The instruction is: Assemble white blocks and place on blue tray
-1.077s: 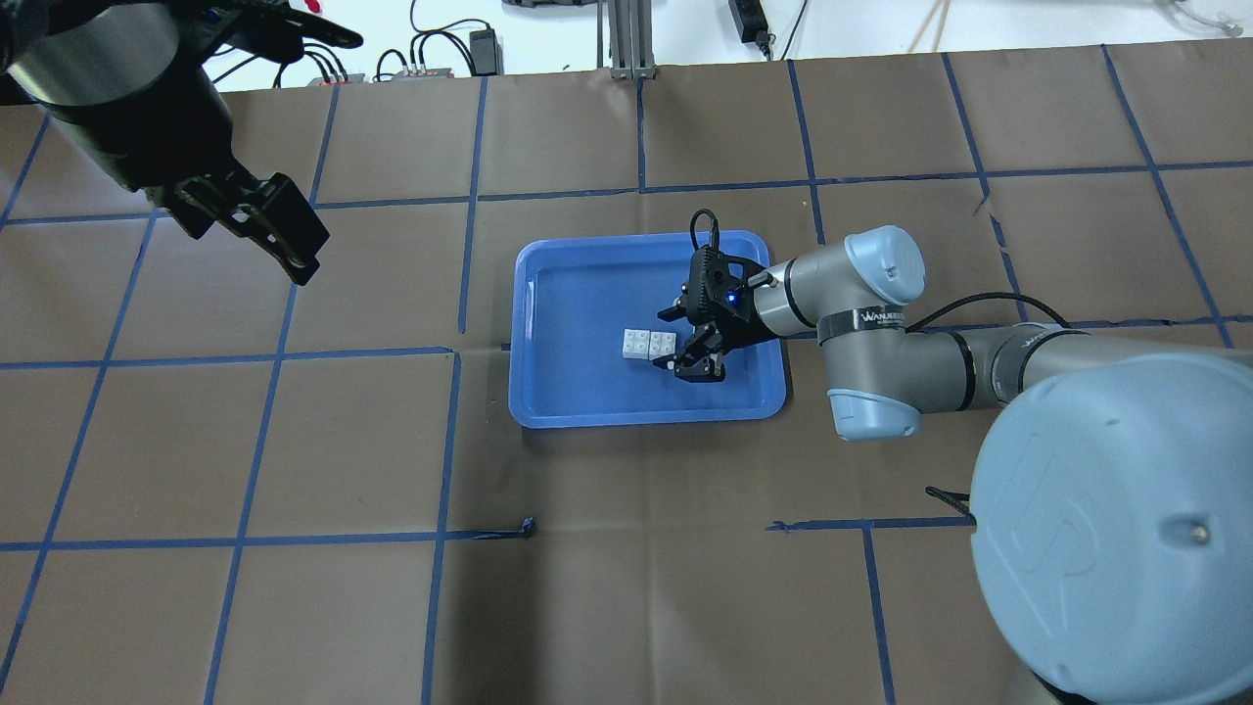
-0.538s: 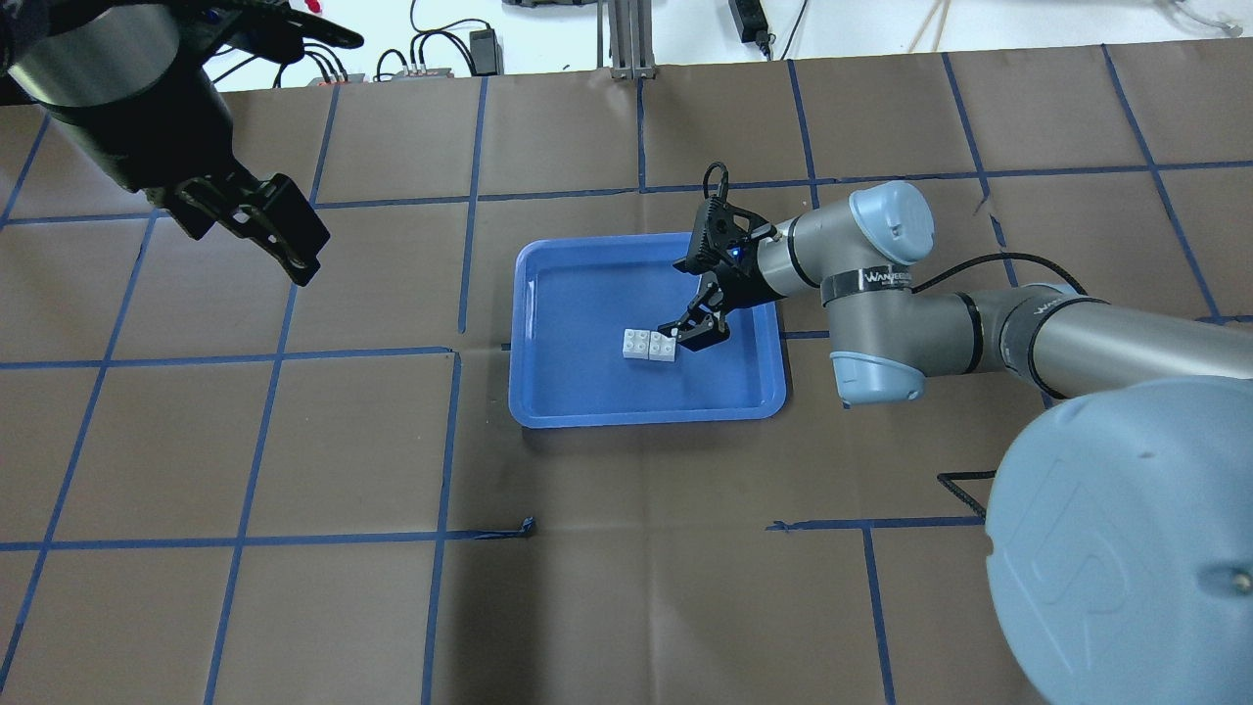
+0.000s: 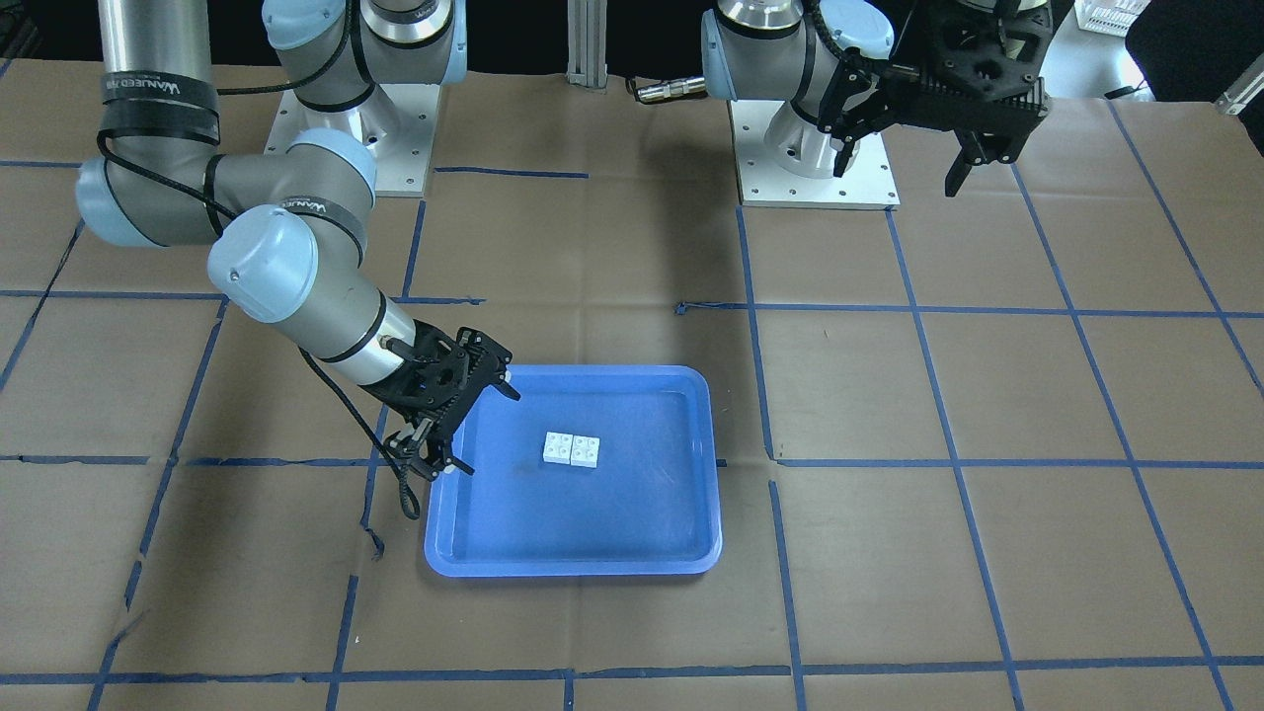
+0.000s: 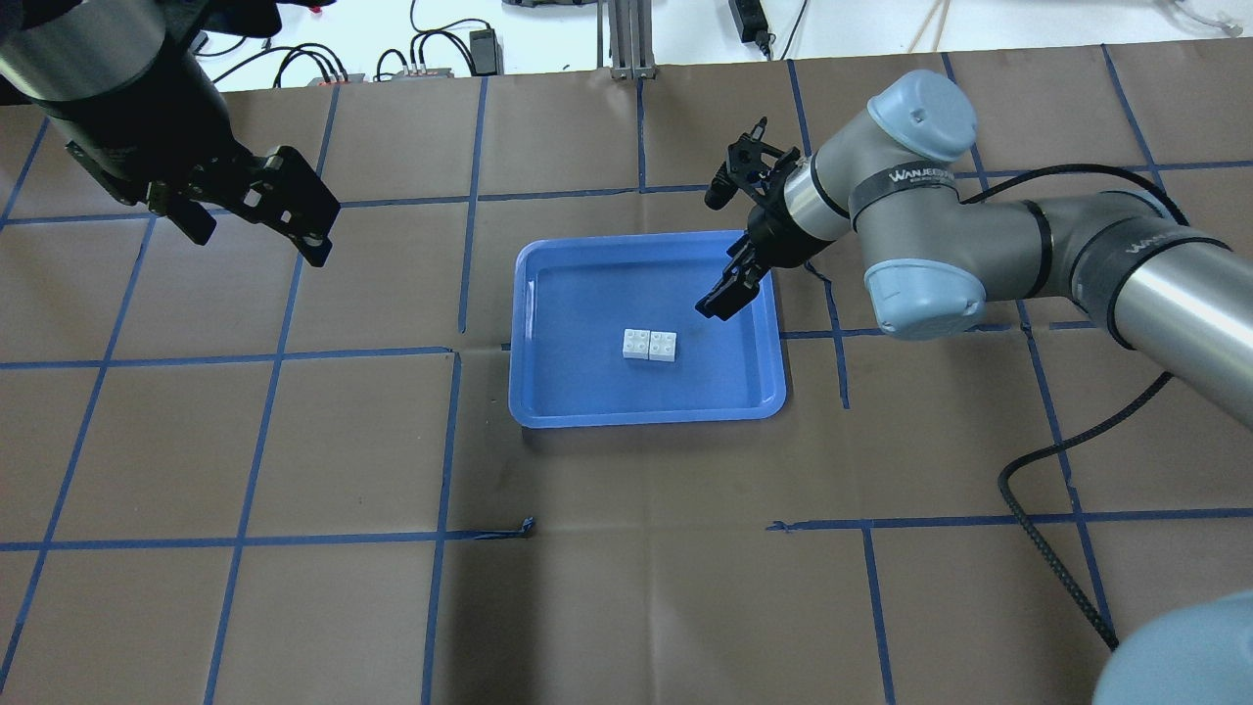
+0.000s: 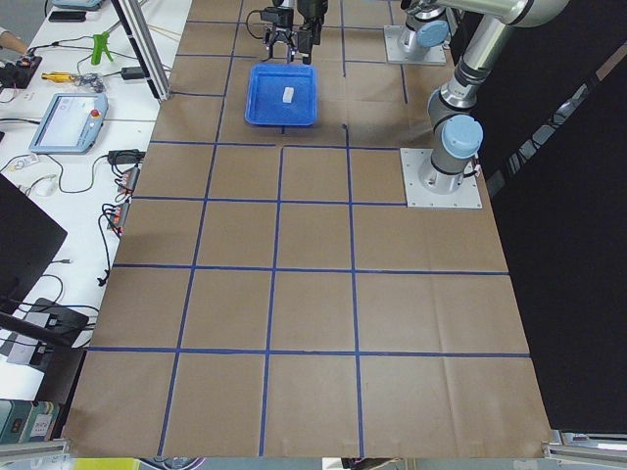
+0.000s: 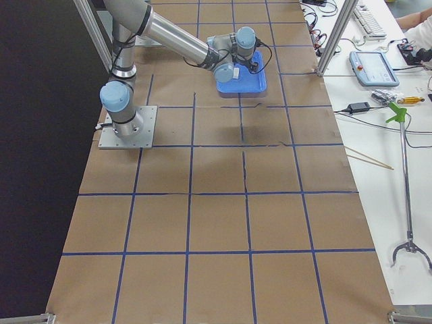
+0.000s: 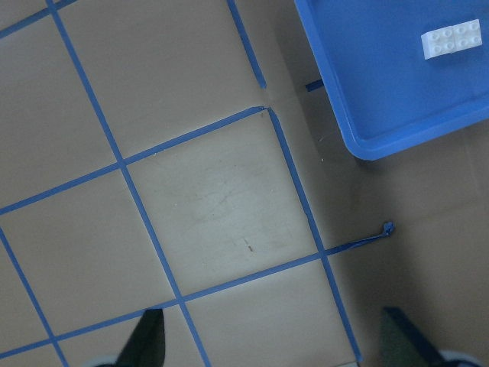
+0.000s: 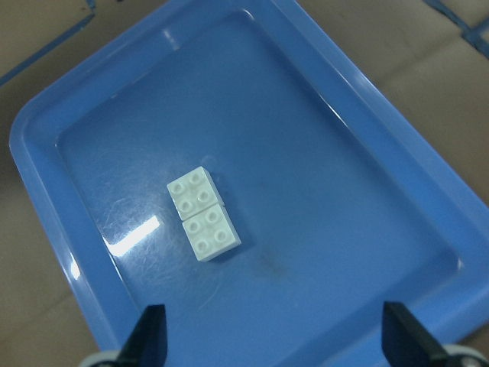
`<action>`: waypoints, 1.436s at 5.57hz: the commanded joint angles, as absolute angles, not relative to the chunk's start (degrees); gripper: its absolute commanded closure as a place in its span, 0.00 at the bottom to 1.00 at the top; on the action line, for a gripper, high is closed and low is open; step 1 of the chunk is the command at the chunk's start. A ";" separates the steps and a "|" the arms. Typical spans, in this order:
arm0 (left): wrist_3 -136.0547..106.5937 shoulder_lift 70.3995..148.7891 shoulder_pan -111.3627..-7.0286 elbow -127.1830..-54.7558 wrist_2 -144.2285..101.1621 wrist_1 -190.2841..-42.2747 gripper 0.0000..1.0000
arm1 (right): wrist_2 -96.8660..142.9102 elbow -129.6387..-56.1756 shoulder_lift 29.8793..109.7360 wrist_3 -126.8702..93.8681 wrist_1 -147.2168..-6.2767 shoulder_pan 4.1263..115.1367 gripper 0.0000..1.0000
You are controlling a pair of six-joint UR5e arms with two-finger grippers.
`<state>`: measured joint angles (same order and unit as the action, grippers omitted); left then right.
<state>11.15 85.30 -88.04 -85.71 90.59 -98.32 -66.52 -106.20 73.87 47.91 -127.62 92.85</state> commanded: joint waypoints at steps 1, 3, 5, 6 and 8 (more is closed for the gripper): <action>1.98 85.17 -87.45 -86.39 89.21 -95.64 0.01 | -76.50 -104.95 79.35 29.78 -118.69 92.72 0.00; 1.40 84.99 -87.80 -87.10 89.65 -94.66 0.01 | -83.29 -93.67 82.86 9.23 -95.42 92.64 0.00; 1.67 84.90 -87.80 -87.19 89.56 -94.66 0.01 | -87.19 -80.05 83.50 -4.49 -78.56 91.85 0.00; 1.67 84.90 -87.72 -87.19 89.56 -94.66 0.01 | -87.19 -77.20 83.50 -6.92 -75.18 91.85 0.00; 1.67 84.82 -87.71 -87.19 89.56 -94.66 0.01 | -87.19 -77.95 83.41 -6.94 -74.79 91.15 0.00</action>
